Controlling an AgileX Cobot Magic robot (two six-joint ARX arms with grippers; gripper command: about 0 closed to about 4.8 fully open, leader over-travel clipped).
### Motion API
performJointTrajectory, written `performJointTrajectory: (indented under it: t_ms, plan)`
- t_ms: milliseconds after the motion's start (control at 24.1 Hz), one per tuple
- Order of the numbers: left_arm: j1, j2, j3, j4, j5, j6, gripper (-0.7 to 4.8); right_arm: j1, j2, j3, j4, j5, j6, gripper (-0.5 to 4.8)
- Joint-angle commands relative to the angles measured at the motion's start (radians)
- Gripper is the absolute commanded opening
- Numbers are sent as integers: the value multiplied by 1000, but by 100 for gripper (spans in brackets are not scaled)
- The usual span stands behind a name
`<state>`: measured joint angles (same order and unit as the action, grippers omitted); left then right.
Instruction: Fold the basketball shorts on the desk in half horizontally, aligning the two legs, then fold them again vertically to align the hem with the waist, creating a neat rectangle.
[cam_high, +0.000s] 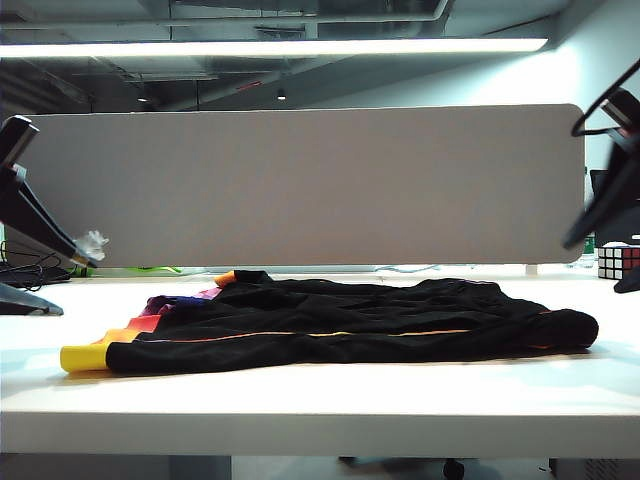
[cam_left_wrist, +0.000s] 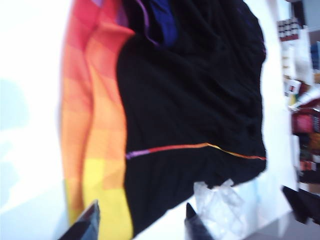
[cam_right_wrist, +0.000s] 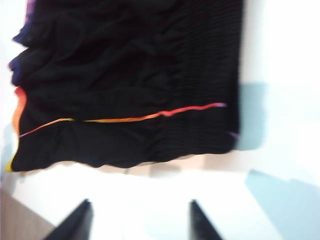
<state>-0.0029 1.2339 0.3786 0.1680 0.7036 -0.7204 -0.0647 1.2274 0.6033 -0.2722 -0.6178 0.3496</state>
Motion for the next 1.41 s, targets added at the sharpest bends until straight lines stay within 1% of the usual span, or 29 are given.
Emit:
performJointTrajectory:
  t_ms: [41, 83, 124, 166, 249, 373, 415, 456, 581, 747, 830, 996, 1120, 1203, 1369, 1411]
  plan:
    - [-2, -3, 39, -101, -62, 85, 221, -19, -2, 4, 8, 27, -2, 276]
    - [-3, -2, 60, -153, -101, 131, 221, -37, 8, 4, 13, 25, -2, 294]
    - [-9, 0, 70, -178, -120, 148, 221, -44, 17, 4, 14, 19, -2, 307]
    - [-14, 8, 98, -240, -163, 191, 222, -56, 43, 5, 19, 12, -2, 316]
    - [-16, 24, 120, -267, -173, 231, 247, -62, 72, 5, 32, 12, -2, 316]
    - [-19, 62, 139, -268, -164, 234, 249, -64, 129, 5, 55, -21, -2, 316]
    - [-19, 85, 143, -269, -166, 240, 263, -63, 157, 5, 66, -43, -2, 316]
    - [-19, 112, 143, -263, -167, 242, 292, -62, 185, 5, 79, -55, -2, 316]
    - [-21, 182, 144, -237, -163, 245, 311, -62, 212, 5, 99, -54, -2, 316]
    - [-42, 238, 143, -229, -158, 245, 311, -62, 229, 5, 148, -41, 0, 315]
    - [-87, 285, 145, -203, -162, 240, 310, -55, 250, 5, 164, -31, 0, 315]
    - [-130, 321, 161, -205, -169, 238, 310, -47, 292, 5, 194, -31, 4, 315]
    - [-166, 359, 185, -209, -177, 235, 310, -19, 342, 6, 257, -32, 45, 315]
    - [-172, 362, 190, -211, -186, 234, 310, -3, 359, 6, 289, -31, 57, 315]
    - [-172, 363, 194, -205, -188, 230, 309, 34, 398, 6, 368, -29, 121, 314]
    - [-171, 363, 194, -197, -190, 231, 297, 45, 407, 6, 376, -29, 124, 310]
